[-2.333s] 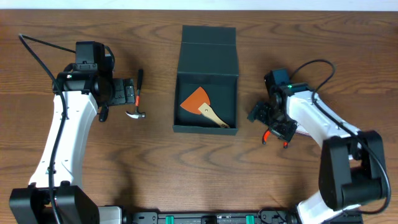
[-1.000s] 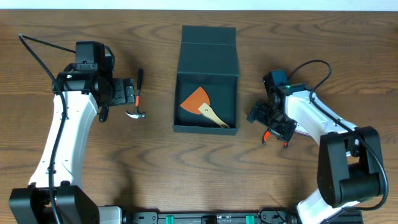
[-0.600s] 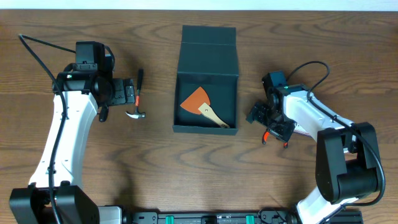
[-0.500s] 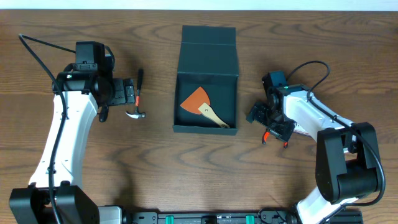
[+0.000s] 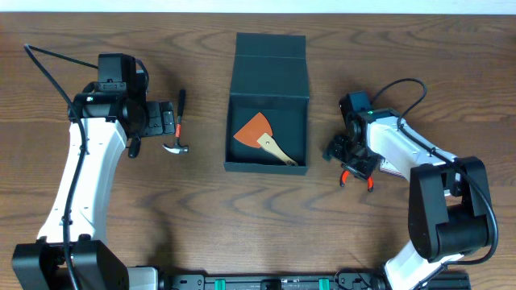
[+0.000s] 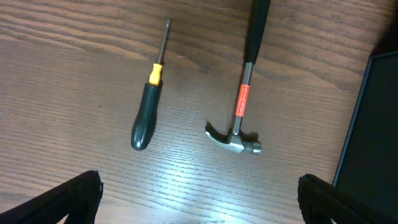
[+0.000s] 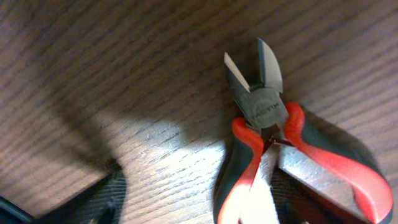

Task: Pack container
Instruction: 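Move the right gripper to the red-black pliers and grasp them, then lift the pliers and lower them into the box with the right gripper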

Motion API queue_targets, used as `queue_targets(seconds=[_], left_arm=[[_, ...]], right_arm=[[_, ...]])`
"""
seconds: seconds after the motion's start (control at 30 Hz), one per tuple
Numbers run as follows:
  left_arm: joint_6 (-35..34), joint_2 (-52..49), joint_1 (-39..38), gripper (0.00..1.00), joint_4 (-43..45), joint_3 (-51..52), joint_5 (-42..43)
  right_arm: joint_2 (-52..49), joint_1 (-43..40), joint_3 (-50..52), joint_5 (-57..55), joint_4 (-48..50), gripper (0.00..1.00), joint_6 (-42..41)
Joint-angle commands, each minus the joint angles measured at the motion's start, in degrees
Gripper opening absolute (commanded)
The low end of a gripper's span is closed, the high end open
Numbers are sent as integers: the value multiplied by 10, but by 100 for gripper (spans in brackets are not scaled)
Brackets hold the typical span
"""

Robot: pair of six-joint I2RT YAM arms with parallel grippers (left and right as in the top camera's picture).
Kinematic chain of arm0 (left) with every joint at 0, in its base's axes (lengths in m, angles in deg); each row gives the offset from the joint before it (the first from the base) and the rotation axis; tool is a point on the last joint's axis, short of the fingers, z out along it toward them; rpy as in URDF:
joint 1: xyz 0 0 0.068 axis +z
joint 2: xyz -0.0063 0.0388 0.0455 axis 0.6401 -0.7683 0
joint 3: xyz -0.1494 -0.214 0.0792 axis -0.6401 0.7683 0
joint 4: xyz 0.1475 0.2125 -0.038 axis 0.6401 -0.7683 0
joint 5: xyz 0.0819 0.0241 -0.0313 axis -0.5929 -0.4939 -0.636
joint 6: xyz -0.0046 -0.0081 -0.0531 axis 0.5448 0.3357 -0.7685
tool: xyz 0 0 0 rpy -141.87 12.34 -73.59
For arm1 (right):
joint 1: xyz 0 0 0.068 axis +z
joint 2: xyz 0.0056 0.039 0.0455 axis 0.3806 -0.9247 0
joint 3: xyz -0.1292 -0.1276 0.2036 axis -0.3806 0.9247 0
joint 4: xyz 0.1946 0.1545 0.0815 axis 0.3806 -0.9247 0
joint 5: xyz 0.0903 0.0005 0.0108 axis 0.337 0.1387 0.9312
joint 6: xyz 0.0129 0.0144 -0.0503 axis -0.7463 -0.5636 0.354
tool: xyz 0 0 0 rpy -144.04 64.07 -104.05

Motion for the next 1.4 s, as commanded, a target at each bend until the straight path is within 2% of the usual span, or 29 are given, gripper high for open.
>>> queue_targets(seconds=[0.0,0.2,0.3,0.4,0.6,0.77,0.93,1.1,1.37], left_arm=[[0,-1,-2,99,-3,-14,-3],[0,-1,-2,98,-6,-14,-3],[0,-1,-2,98,-9,-14,-3],[0,-1,-2,99,-9,-14,-3],[0,-1,-2,99,-9,-14,-3],[0,-1,-2,98,-9,-14,-3],[0,-1,-2,99,-9,-14,-3],[0,-1,-2,99,-9,-14,-3],[0,-1,-2,98,-9,-14,-3]], right_arm=[[-24,-5,7,-8,3,56,-3],[-24,-5,7,-6,6,26,-3],[-24,-5,7,-6,6,18,-3],[-24,-6,7,-6,6,1,-3],[-11,-6,-24,-13,-6,1,8],[30,-4,-134,-77,-78,1,68],[69,6,-292,-86,-150,1,186],[99,40,-416,-3,-199,1,296],[89,161,-428,9,-219,1,377]])
